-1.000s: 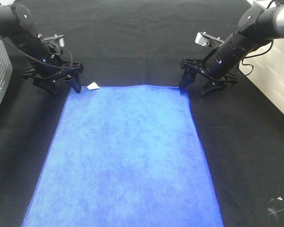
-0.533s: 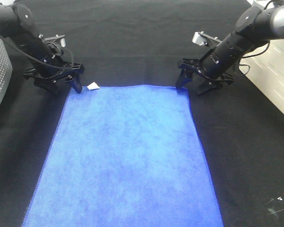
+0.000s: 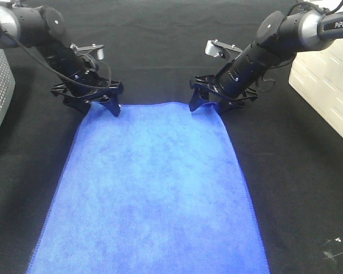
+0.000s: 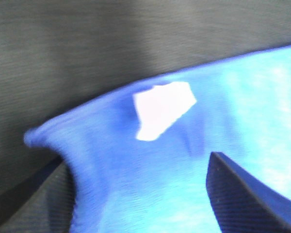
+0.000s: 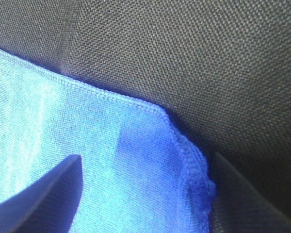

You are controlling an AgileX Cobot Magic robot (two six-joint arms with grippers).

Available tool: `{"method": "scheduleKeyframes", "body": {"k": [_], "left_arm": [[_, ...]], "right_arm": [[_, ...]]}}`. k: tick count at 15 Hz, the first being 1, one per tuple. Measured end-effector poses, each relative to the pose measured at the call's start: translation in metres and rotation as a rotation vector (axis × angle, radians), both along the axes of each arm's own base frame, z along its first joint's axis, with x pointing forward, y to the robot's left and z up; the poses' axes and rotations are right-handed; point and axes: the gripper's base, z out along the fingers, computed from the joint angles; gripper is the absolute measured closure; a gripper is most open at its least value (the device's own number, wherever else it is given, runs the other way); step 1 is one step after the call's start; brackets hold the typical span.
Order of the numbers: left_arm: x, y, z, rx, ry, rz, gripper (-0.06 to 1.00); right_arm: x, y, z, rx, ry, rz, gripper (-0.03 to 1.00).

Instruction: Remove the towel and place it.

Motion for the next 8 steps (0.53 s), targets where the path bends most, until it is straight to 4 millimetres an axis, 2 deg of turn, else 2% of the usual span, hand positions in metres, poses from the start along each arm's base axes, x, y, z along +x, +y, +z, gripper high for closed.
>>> {"method": "scheduleKeyframes", "body": {"k": [5, 7, 8], "left_arm": [[-0.0002, -0.0039, -0.0006, -0.012, -0.003, 0.001, 0.32], [-0.0001, -0.0044, -0.0009, -0.018, -0.003, 0.005, 0.36], [0.0003, -0.0044, -0.0013, -0.019, -0.006, 0.006, 0.42]], "right_arm": [[0.0001, -0.0001, -0.0014, -0.001, 0.001, -0.001, 0.29], [0.0003, -0.0001, -0.0019, -0.001, -0.001, -0.002, 0.34], [0.0003, -0.0001, -0.0029, -0.002, 0.001, -0.002, 0.39]]}}
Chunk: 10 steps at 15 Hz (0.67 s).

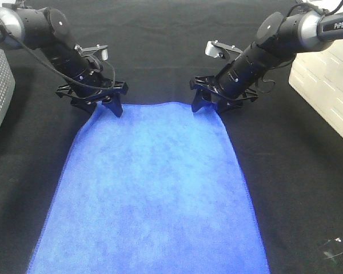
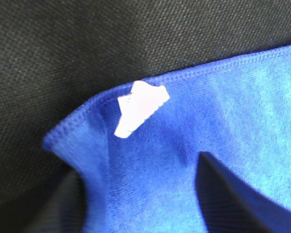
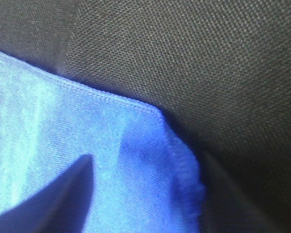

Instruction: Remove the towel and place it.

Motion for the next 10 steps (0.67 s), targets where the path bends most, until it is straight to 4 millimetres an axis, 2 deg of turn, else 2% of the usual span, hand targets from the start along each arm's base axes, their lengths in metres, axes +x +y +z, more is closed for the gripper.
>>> {"method": "scheduleKeyframes", "body": {"k": [3, 4, 6, 8, 10], "left_arm": [[0.0013, -0.0005, -0.0026, -0.006, -0.009, 0.008, 0.7], [0.0013, -0.0005, -0.0026, -0.006, -0.009, 0.008, 0.7], [0.0021, -0.0012, -0.0041, -0.013, -0.018, 0.001, 0.88], [0.0023, -0.0017, -0.0045, -0.014, -0.026, -0.017, 0.94], [0.0023, -0.0017, -0.0045, -0.013, -0.028, -0.023, 0.94]], "right_arm": [[-0.0008, -0.0002, -0.0023, -0.003, 0.007, 0.003, 0.64], [-0.0008, -0.0002, -0.0023, -0.003, 0.007, 0.003, 0.64], [-0.0016, -0.0003, -0.0058, -0.005, 0.016, 0.005, 0.83], [-0.0017, -0.0003, -0.0068, -0.005, 0.017, 0.006, 0.95], [-0.0017, -0.0003, -0.0073, -0.005, 0.018, 0.006, 0.97]]}}
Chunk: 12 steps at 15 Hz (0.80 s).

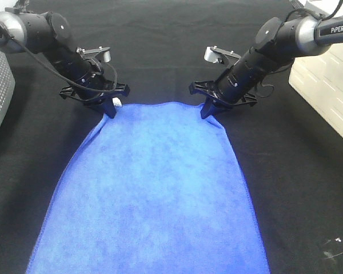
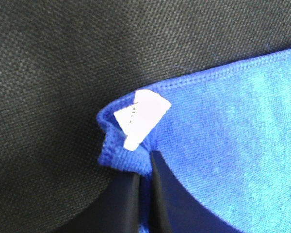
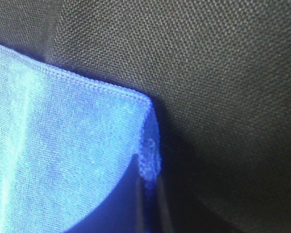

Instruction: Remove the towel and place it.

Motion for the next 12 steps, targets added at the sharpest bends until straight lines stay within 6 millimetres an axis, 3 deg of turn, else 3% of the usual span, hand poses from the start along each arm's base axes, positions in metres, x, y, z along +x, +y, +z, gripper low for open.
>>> {"method": "scheduleKeyframes", "body": {"k": [7, 12], "left_arm": [[0.003, -0.001, 0.004, 0.005, -0.01, -0.012, 0.94], [0.016, -0.003, 0.018, 0.078, -0.1, -0.058, 0.94]], "right_arm": [[0.002, 0.001, 0.005, -0.029, -0.068, 0.052, 0.97], [0.012, 0.0, 0.026, -0.077, -0.257, 0.088, 0.97]]}}
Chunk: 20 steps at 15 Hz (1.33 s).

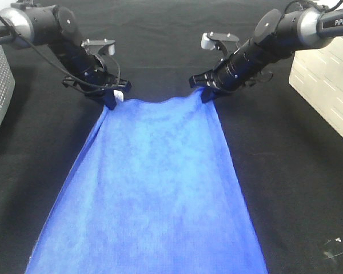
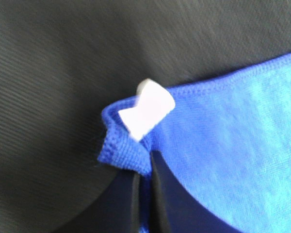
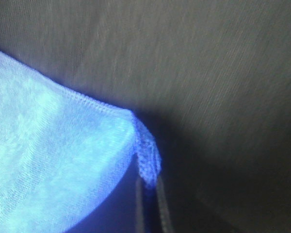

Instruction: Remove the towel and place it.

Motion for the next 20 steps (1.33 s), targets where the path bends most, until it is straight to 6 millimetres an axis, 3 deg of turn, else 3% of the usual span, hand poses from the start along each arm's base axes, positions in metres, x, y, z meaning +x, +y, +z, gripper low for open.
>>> {"method": "scheduleKeyframes", "body": {"k": [4, 9, 16, 20], "left_arm": [[0.012, 0.001, 0.019, 0.024, -0.111, -0.003, 0.94], [0.032, 0.001, 0.04, 0.013, -0.352, 0.032, 0.94], [0.046, 0.003, 0.053, 0.02, -0.569, 0.054, 0.94], [0.049, 0.003, 0.047, 0.024, -0.6, 0.056, 0.94]], "right_arm": [[0.009, -0.002, 0.013, -0.038, -0.135, 0.025, 0.97], [0.033, -0.002, 0.048, -0.084, -0.391, 0.026, 0.97], [0.043, -0.007, 0.058, -0.161, -0.568, 0.004, 0.97], [0.046, -0.01, 0.061, -0.177, -0.623, -0.022, 0.97]]}}
